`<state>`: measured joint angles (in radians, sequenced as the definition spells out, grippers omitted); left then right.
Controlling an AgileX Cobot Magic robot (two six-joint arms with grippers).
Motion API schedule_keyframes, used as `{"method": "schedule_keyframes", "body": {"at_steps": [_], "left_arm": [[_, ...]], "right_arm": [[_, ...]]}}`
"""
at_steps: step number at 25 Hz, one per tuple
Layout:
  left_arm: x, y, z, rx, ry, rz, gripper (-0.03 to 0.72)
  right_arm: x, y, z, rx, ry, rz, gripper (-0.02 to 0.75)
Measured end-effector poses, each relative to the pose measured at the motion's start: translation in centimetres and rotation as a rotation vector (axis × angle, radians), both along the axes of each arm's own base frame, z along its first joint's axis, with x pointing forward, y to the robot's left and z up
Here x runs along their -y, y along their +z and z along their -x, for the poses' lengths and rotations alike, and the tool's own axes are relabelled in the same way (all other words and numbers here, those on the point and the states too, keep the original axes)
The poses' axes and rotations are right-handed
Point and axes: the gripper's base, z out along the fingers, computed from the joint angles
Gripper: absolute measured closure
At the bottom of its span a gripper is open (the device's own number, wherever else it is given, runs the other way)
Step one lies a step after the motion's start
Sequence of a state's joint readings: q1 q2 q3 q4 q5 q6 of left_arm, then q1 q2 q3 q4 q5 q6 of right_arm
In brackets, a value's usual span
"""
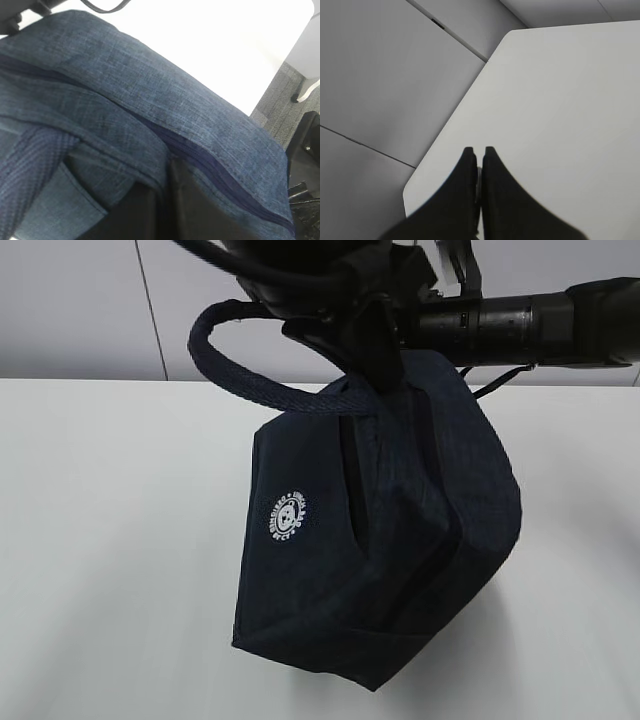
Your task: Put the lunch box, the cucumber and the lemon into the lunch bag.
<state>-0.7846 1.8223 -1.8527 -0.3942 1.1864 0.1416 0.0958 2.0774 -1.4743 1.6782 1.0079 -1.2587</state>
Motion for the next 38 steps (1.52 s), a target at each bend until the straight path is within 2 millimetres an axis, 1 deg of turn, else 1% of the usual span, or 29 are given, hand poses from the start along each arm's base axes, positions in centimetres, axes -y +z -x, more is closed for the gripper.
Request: {"method": "schedule_keyframes", "body": {"at_steps": [9, 11, 16, 19, 21, 25, 28, 31, 35, 38], "left_arm": [[-0.4, 0.0, 0.1, 0.029, 0.002, -0.056, 0.694], [-0.2, -0.4, -0.1, 0.025, 0.001, -0.067, 0.694], [0.8, -3.0, -1.0, 0.006, -0.008, -0.135, 0.694], [1.1, -4.3, -1.6, -0.008, -0.005, -0.166, 0.695], [1.0, -4.9, -2.2, -0.021, 0.007, -0.178, 0.696], [0.0, -6.1, -3.9, -0.062, 0.047, -0.196, 0.697], [-0.8, -7.3, -5.5, -0.084, 0.072, -0.212, 0.697], [-1.3, -8.5, -6.6, -0.115, 0.092, -0.219, 0.697], [-1.5, -10.2, -7.7, -0.149, 0.108, -0.233, 0.697], [-1.4, -10.6, -7.8, -0.155, 0.105, -0.241, 0.697]], "right_arm": [[0.0, 0.0, 0.0, 0.0, -0.002, -0.003, 0.738], [0.0, 0.0, -0.1, -0.001, -0.007, 0.0, 0.738], [0.4, -0.7, -0.6, -0.011, -0.056, 0.035, 0.738], [0.8, -1.1, -0.8, -0.019, -0.08, 0.052, 0.738], [0.8, -1.4, -1.0, -0.024, -0.094, 0.063, 0.738], [1.2, -1.5, -1.2, -0.024, -0.117, 0.075, 0.738], [1.2, -1.5, -1.2, -0.024, -0.12, 0.075, 0.738], [1.2, -1.5, -1.2, -0.025, -0.124, 0.071, 0.738], [1.2, -1.6, -1.2, -0.027, -0.126, 0.073, 0.738], [1.2, -1.7, -1.2, -0.026, -0.127, 0.086, 0.738]]}}
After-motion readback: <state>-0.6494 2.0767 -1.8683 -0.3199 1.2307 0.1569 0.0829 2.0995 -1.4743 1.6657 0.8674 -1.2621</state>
